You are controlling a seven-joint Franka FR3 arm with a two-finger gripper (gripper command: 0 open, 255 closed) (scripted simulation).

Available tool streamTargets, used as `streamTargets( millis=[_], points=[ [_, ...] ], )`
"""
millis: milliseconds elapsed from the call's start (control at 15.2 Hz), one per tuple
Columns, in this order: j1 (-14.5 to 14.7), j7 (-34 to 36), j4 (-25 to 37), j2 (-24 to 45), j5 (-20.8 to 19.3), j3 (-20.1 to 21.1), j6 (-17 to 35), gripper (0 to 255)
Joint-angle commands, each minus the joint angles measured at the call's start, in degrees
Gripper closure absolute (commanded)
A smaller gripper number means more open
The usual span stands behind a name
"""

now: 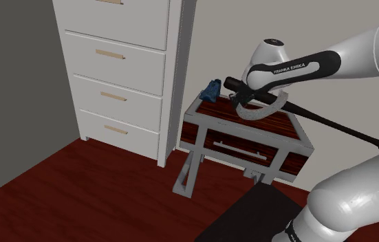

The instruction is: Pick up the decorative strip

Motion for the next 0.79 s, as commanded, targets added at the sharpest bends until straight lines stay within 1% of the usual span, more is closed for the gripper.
streamTargets(
  millis=[0, 660, 726],
  points=[
    [0.1, -0.3, 0.9, -0.5, 0.2, 0.0, -1.4, 255],
    [0.6, -1.7, 7.1, -2.4, 1.3, 0.1, -9.4, 255],
    [0.6, -1.7, 7.2, -2.4, 1.4, 0.1, -9.5, 255]
  ],
)
